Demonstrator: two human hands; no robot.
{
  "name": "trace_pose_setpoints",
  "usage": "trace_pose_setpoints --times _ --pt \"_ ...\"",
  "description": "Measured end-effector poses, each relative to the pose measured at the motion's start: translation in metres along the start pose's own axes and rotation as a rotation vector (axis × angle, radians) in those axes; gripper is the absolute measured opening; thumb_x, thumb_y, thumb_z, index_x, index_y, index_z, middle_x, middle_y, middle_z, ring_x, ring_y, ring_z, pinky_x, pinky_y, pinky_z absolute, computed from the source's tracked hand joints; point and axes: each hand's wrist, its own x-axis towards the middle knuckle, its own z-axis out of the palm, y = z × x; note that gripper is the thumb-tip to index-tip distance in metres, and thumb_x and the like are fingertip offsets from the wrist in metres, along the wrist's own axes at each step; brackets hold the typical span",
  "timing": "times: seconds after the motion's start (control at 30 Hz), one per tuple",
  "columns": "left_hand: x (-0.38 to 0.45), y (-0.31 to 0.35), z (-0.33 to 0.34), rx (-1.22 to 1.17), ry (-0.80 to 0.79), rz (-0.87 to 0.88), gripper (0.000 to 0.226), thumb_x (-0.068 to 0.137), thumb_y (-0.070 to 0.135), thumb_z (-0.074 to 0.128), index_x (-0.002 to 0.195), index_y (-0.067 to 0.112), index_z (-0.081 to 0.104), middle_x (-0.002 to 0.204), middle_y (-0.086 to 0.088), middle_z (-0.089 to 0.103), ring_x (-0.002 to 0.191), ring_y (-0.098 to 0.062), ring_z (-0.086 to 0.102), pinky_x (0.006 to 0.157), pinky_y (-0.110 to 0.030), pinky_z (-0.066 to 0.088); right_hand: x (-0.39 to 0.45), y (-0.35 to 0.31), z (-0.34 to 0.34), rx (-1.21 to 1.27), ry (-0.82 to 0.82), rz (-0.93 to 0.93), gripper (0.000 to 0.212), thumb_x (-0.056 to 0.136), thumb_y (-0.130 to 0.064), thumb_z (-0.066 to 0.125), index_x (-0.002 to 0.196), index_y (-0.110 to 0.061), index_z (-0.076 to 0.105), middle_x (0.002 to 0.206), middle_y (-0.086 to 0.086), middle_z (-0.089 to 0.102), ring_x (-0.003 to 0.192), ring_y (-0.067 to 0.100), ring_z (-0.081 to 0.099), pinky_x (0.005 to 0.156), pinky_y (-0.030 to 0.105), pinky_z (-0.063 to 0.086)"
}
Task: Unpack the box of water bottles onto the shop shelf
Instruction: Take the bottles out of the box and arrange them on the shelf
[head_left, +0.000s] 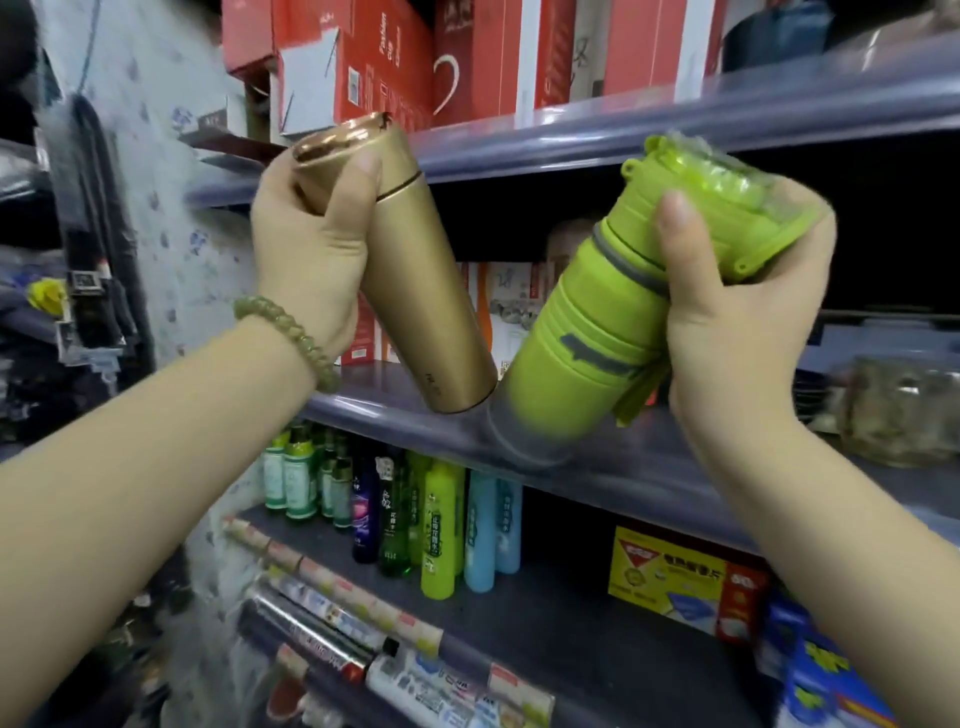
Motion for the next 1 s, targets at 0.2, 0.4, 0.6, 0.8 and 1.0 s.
trace_pose_setpoints --times 0.2,0.4,0.6,0.8,1.0 --pt "-0.007 -0.021 0.035 -0.02 0.033 -0.057 0.067 0.062 0.047 0.073 0.109 0.002 0.059 0.099 -0.008 0.065 0.088 -0.013 0.06 0.086 -0.035 0.051 0.013 0.012 -0.013 -0.207 0.028 -0.088 0.049 0.079 -0.021 0.075 0.11 -0.01 0.038 0.105 0.001 0.047 0.092 -0.003 0.052 0.086 0.015 0.043" --pt "-0.021 -0.037 0.059 0.103 -0.021 -0.146 0.078 0.058 0.052 0.073 0.114 0.0 0.059 0.101 -0.007 0.067 0.083 -0.007 0.061 0.081 -0.026 0.053 0.019 0.018 -0.021 -0.346 0.058 -0.021 0.049 0.078 -0.02 0.077 0.11 -0.01 0.041 0.097 -0.015 0.046 0.082 -0.022 0.05 0.078 0.004 0.039" --pt "-0.022 -0.035 0.078 0.17 -0.063 -0.189 0.076 0.055 0.055 0.075 0.113 0.01 0.057 0.105 -0.003 0.068 0.087 -0.008 0.064 0.082 -0.026 0.055 0.038 0.026 -0.014 -0.423 0.036 0.11 0.056 0.069 -0.041 0.081 0.108 -0.02 0.048 0.092 -0.019 0.052 0.077 -0.018 0.053 0.073 0.003 0.041" --pt "-0.027 -0.04 0.077 0.168 -0.059 -0.189 0.064 0.058 0.055 0.072 0.109 0.02 0.053 0.1 0.007 0.064 0.084 -0.001 0.061 0.077 -0.017 0.05 0.053 0.041 -0.003 -0.434 0.037 0.233 0.055 0.064 -0.046 0.083 0.099 -0.018 0.051 0.091 -0.012 0.061 0.08 -0.004 0.059 0.077 0.013 0.048" --pt "-0.035 -0.045 0.08 0.196 -0.002 -0.173 0.049 0.073 0.046 0.073 0.111 0.02 0.056 0.102 0.006 0.066 0.085 -0.004 0.062 0.078 -0.019 0.05 0.064 0.058 0.009 -0.461 0.028 0.314 0.075 0.056 -0.054 0.082 0.115 -0.015 0.055 0.109 -0.004 0.066 0.101 0.011 0.064 0.096 0.034 0.051"
